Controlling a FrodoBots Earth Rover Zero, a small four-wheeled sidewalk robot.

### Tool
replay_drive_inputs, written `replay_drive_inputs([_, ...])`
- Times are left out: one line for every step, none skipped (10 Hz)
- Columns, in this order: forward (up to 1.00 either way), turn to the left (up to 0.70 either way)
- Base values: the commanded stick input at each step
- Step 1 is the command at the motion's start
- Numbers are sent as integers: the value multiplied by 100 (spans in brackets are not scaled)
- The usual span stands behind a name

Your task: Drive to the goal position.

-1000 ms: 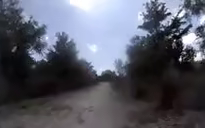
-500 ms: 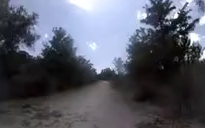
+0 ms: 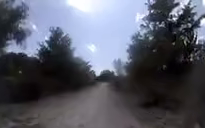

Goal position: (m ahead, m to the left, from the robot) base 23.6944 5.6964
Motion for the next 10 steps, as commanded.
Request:
replay_drive_inputs([85, 0])
replay_drive_inputs([85, 0])
replay_drive_inputs([85, 0])
replay_drive_inputs([85, 0])
replay_drive_inputs([85, 0])
replay_drive_inputs([85, 0])
replay_drive_inputs([85, 0])
replay_drive_inputs([85, 0])
replay_drive_inputs([85, 0])
replay_drive_inputs([85, 0])
